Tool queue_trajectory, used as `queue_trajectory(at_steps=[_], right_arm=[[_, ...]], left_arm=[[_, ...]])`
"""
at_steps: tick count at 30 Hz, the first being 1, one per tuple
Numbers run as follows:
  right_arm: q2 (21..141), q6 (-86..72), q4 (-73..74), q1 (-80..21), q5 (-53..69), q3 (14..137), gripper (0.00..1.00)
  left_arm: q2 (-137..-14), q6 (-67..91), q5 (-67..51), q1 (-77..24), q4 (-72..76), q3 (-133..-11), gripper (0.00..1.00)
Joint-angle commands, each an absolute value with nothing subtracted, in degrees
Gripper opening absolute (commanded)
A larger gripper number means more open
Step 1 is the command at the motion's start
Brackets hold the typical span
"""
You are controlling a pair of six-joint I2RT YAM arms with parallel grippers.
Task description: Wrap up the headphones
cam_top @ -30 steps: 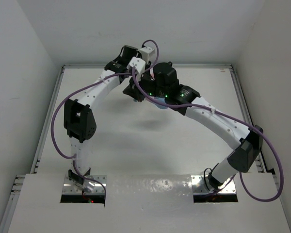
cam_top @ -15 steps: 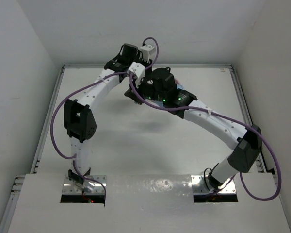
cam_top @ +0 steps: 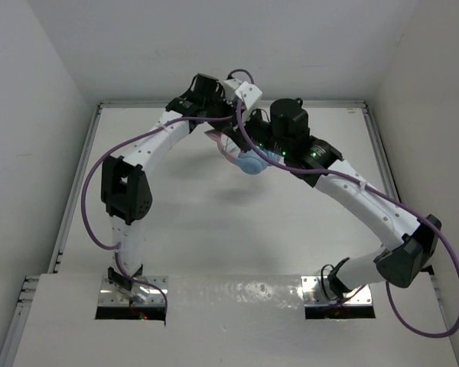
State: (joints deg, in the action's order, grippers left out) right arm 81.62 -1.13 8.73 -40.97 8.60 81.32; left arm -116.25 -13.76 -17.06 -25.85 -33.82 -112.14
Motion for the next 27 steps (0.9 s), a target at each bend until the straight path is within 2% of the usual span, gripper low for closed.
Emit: queue_trajectory(at_steps=[1,5,9,11,15,27], right_arm=[[77.88,3.58,8.34,-39.39,5.2,82.97,0.0],[78.05,12.8,16.94,-36.92,-3.93,80.96,0.0],[79.01,20.91,16.09,-34.2,-22.88,77.0,0.0],[80.24,21.53,13.98,-30.0,-25.66,75.51,0.0],[80.86,16.62,11.61,-22.77,-16.04,72.78,0.0],[78.58,4.4,-2.88,-14.24,6.23,60.05,0.0]], left_arm=[[-113.55,-18.27,-16.09,-26.37,-32.61,-111.27,0.0],[-113.29,-20.12,-16.26,-26.37,-33.22,-112.06,0.0],[-113.29,-25.55,-19.15,-26.89,-34.27,-113.81,0.0],[-113.38,-28.38,-20.47,-27.86,-36.37,-115.13,0.0],[-112.24,-31.91,-23.73,-28.83,-38.5,-115.05,0.0],[-105.3,-32.35,-28.56,-29.35,-44.2,-110.48,0.0]])
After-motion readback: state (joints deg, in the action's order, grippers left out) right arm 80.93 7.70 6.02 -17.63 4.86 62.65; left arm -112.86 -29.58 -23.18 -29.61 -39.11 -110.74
